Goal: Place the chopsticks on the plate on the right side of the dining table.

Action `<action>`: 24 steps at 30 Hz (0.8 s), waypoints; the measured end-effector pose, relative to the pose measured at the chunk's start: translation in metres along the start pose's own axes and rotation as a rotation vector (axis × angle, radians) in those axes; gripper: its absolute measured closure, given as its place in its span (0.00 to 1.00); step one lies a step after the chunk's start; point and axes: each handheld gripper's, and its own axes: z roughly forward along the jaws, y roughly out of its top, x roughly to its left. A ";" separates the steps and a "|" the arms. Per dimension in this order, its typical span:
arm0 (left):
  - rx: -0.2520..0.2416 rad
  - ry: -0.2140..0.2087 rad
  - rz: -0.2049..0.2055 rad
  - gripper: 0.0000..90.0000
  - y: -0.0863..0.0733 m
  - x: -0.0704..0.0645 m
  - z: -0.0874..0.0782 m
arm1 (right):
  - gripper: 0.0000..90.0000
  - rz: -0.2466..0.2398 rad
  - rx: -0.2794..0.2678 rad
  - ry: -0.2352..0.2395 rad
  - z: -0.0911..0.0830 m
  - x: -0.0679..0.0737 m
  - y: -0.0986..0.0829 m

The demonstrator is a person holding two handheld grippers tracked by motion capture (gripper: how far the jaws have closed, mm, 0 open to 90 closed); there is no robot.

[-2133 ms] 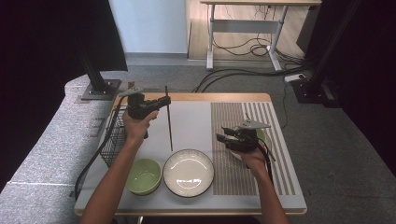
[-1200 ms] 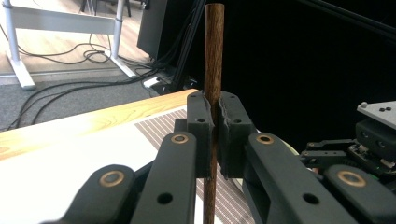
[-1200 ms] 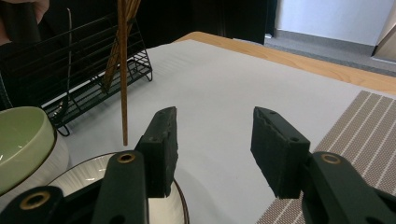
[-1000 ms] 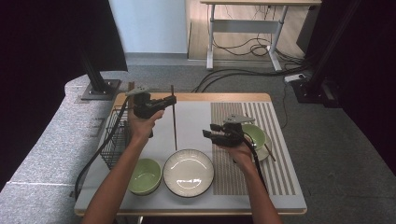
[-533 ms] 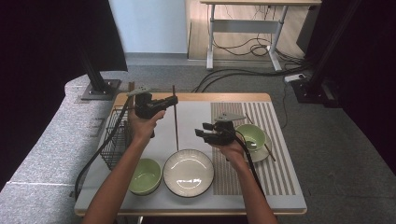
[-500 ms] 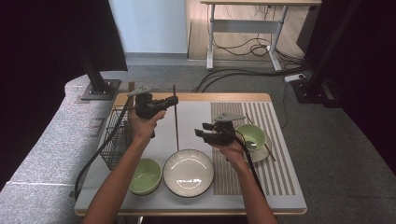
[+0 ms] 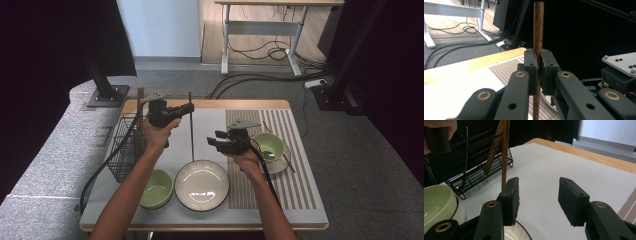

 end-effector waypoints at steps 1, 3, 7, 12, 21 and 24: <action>0.002 0.000 0.002 0.94 0.000 0.000 0.000 | 0.57 0.002 -0.001 0.001 0.001 0.000 0.000; 0.002 -0.002 0.003 0.94 0.000 0.000 0.001 | 0.57 0.001 -0.001 0.002 0.002 0.001 0.000; 0.002 -0.007 0.001 0.94 0.000 -0.001 0.002 | 0.57 -0.002 0.003 0.002 0.005 0.002 0.001; -0.002 -0.015 -0.003 0.94 0.001 -0.003 0.003 | 0.57 -0.007 0.005 0.006 0.008 0.005 0.003; -0.001 -0.023 -0.002 0.94 0.001 -0.005 0.006 | 0.58 -0.023 0.009 0.012 0.011 0.009 0.010; 0.003 -0.020 0.001 0.94 0.001 -0.005 0.006 | 0.58 -0.024 0.003 0.013 0.011 0.010 0.012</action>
